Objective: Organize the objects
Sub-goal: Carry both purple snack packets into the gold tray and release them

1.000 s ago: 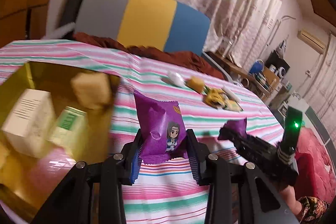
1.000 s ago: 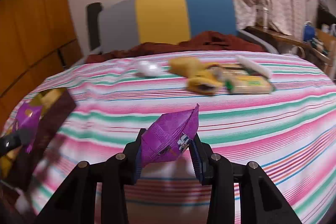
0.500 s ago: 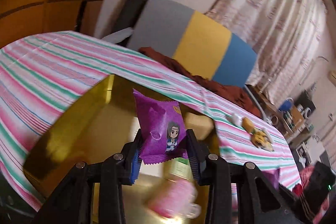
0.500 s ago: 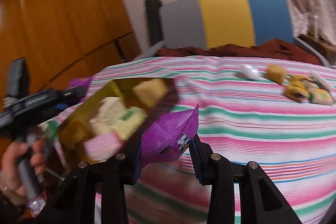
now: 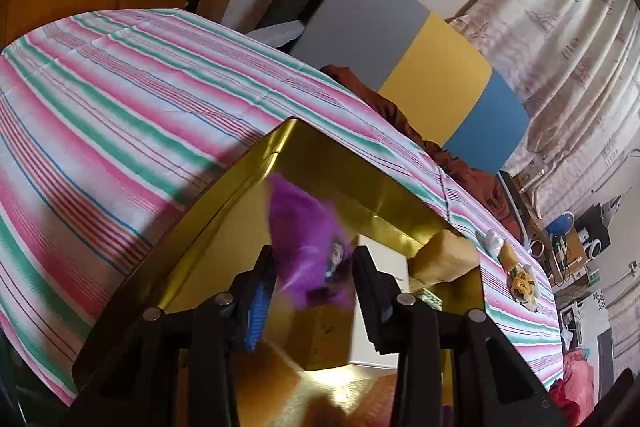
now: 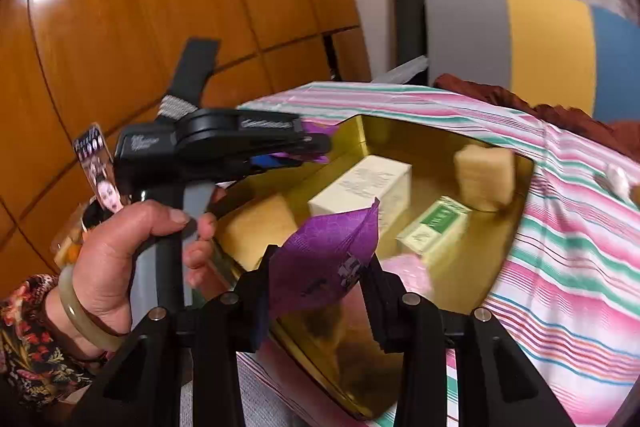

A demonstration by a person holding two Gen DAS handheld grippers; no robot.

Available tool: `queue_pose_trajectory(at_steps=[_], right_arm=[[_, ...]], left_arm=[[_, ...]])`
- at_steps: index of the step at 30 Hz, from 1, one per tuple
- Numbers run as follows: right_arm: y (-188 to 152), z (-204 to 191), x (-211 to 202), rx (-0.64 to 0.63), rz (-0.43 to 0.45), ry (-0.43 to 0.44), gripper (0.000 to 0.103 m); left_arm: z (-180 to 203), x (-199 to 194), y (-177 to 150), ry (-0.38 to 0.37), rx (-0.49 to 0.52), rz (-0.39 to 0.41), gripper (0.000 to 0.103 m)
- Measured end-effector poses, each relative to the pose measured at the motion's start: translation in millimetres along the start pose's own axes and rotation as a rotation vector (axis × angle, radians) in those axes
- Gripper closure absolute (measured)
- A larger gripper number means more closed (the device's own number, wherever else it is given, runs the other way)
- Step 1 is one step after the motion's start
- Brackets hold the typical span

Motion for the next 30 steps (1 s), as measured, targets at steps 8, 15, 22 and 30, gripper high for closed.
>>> queue_pose_trajectory(at_steps=[8,15,22,30], right_arm=[[-7.8,-1.3,21.9,0.014,-0.041,-0.012,0.058],[-3.8,9.5,4.6,0.076,0.004,-0.007,0.043],[-2.5,28.8,-13.4,0.145,0.036,-0.014,0.041],[4.4,62.2,-42.1,0.241,0.096,-0.057,0.032]], left_arm=[[-14.0,-15.9,0.8,0.004,-0.091,0.039,0.055],[-20.3,-49.6,15.8,0.064,-0.159,0.144,0.054],[1.3,-64.3,17.2,0.041,-0.163,0.166,0.054],[52.8,-56.1,4.0,-0.040,-0.065,0.118,0.054]])
Point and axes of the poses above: each gripper's, at about its wrist camera, not at the fingertips, and x roughly the way its jaws point, z to its right, y to its top, the point moved 9 cm from there along x, roughly the way its jaws point, and after that the axes turned 12 degrees about x, right-handed, at the moved point
